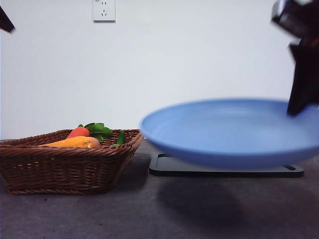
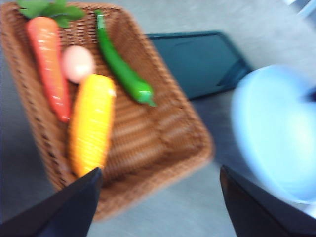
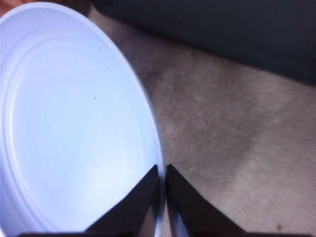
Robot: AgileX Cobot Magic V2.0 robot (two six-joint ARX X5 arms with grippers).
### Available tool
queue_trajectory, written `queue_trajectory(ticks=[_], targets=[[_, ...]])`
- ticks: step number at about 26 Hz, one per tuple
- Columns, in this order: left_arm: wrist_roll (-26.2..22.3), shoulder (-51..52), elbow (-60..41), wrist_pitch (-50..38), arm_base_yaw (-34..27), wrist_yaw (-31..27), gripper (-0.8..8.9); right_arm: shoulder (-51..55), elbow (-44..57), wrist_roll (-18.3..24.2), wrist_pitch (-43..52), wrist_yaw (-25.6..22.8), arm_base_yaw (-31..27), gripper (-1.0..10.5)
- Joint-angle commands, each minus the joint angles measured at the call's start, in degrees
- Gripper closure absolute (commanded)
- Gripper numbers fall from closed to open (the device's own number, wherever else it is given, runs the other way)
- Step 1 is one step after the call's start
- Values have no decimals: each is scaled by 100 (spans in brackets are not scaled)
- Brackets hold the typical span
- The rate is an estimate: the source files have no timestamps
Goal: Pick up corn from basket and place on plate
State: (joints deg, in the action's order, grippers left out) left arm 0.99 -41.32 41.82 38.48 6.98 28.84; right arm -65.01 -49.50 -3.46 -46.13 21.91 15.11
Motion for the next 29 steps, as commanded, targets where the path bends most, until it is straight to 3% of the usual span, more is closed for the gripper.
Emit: queue_trajectory(ticks=[1, 16, 21, 29], targets=[[-15, -461, 264, -212, 269, -452, 423, 295, -208, -39, -140, -101, -61, 944], [-623, -4170, 2074, -332, 1650, -2994, 426, 901, -529, -44, -258, -94, -267, 944], [-894, -4922, 2124, -396, 1746, -3285, 426, 901, -529, -46, -192, -94, -267, 944], [-909, -5386, 2124, -551, 1808, -3375, 440, 898, -529, -44, -138, -79, -267, 944]])
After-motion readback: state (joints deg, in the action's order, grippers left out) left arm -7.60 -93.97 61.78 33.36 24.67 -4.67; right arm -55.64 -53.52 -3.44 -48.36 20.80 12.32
